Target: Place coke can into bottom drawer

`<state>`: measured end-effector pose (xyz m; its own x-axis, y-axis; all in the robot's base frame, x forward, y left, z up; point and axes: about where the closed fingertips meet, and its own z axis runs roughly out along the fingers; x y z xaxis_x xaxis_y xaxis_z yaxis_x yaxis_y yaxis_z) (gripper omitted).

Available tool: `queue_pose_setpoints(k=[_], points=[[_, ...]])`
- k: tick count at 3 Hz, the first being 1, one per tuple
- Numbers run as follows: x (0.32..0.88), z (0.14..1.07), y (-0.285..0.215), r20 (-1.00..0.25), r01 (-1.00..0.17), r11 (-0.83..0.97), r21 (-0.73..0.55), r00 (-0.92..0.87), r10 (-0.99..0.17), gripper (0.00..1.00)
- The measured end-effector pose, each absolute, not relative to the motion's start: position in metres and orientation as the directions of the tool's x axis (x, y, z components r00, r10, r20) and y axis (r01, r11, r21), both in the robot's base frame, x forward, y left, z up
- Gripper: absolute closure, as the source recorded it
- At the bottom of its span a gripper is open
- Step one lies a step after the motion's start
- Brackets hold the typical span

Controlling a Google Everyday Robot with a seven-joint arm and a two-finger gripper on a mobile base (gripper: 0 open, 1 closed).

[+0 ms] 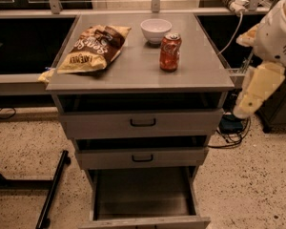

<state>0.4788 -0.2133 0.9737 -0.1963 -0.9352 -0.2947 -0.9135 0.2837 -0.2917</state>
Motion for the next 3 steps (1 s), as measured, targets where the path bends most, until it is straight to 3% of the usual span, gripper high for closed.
queue_pose_setpoints(k=[3], points=[[0.645, 0.967, -0.172, -0.566, -0.898, 0.311, -0.311, -0.088, -0.82, 0.0]])
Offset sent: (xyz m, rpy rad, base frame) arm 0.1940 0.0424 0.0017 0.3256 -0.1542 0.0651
